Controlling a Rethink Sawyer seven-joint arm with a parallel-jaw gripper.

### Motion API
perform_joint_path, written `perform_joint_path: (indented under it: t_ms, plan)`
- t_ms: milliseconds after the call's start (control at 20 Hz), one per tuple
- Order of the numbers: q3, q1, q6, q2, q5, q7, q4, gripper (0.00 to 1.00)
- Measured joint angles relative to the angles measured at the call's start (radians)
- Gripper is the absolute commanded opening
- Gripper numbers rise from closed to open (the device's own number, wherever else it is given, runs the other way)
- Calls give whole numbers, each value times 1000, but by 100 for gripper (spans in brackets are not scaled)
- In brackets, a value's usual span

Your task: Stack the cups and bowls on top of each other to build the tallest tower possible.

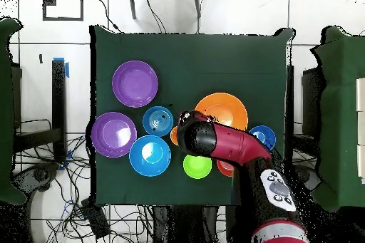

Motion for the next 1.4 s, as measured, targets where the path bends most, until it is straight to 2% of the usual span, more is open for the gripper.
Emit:
perform_joint_path:
  t_ms: [450,1400]
  plan:
    - [0,-31,-25,72,0,0,0,100]
    - [-4,-36,-25,83,0,0,-41,100]
